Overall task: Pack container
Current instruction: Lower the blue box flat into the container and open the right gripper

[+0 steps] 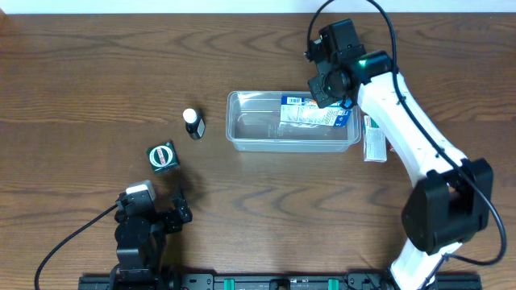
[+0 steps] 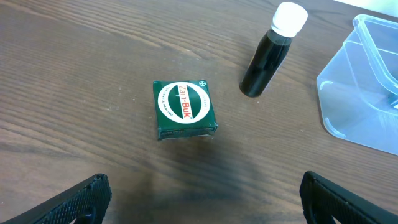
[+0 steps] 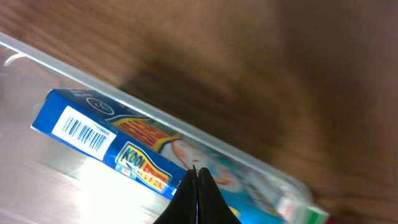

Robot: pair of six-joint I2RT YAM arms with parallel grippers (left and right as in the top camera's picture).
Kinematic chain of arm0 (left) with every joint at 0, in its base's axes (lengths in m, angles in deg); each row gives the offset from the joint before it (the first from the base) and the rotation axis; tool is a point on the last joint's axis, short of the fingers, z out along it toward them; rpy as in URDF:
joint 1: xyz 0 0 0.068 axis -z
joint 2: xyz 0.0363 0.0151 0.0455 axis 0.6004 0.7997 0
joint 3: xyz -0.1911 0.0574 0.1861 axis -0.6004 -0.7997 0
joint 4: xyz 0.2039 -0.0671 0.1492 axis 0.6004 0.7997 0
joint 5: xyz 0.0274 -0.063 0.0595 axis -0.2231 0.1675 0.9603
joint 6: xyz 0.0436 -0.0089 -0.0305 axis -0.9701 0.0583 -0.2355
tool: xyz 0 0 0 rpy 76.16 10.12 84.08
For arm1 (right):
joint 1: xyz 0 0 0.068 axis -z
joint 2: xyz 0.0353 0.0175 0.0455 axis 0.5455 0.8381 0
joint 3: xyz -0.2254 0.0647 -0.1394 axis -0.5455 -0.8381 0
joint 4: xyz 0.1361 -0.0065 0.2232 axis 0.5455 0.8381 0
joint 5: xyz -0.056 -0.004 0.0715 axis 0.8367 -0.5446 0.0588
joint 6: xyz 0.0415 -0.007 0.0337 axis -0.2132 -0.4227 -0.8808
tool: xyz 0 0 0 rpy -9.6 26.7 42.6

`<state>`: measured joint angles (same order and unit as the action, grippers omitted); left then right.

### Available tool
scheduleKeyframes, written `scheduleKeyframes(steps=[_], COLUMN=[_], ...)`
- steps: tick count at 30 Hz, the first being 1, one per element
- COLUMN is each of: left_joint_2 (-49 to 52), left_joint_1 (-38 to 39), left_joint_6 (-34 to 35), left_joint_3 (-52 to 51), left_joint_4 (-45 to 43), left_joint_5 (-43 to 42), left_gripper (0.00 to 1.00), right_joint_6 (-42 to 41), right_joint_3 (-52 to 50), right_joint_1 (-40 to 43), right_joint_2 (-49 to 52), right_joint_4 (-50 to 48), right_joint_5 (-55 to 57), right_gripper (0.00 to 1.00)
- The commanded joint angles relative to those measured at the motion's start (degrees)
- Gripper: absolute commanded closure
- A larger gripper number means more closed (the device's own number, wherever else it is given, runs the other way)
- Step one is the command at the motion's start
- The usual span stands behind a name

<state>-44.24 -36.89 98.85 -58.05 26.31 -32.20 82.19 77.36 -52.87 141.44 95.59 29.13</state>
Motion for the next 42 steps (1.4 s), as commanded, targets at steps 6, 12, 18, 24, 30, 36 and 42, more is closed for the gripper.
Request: scheduleKeyframes(steps=[6,12,18,24,30,36,42], left_joint_2=[-0.35,-0.35,-0.37,-0.35,-0.35,-0.37,-0.37], left_joint_1=[-0.22,-0.22,-0.22,-0.22,-0.22,-0.22,-0.22], left_joint_6=[-0.98,-0.98,-0.98,-0.98,-0.98,-0.98,-0.98], left_joint_3=[-0.74,-0.74,-0.74,-0.74,-0.74,-0.74,-0.74], left_joint_4=[-0.17,-0.17,-0.17,-0.2,-0.2,-0.17,-0.17], left_joint_5=[0.42,0.39,0.42,0.42,0.39,0.42,0.42], left_gripper=[0.02,0.02,0.02,0.02,0.02,0.02,0.02], right_joint_6=[-3.63,0.55,2.25,-3.21,-4.66,-4.63,-4.63], right_joint_3=[-1.22,-1.51,-1.46,-1.44,-1.46,-1.51,-1.55], right_joint_1=[-1.6,-2.95,-3.89,-2.64,-0.37,0.7,0.55], right_joint_2=[2.1,1.86,1.07,0.26,0.37,0.61,3.48], right_joint_4=[6.51,11.04,10.73,2.89,-2.08,-2.97,-1.22], right_joint_5=[-5.86,-5.95,-7.1,-3.06,-4.0,-4.94,-6.34], right_gripper=[0.99,0.99,0.99,0.99,0.99,0.99,0.99])
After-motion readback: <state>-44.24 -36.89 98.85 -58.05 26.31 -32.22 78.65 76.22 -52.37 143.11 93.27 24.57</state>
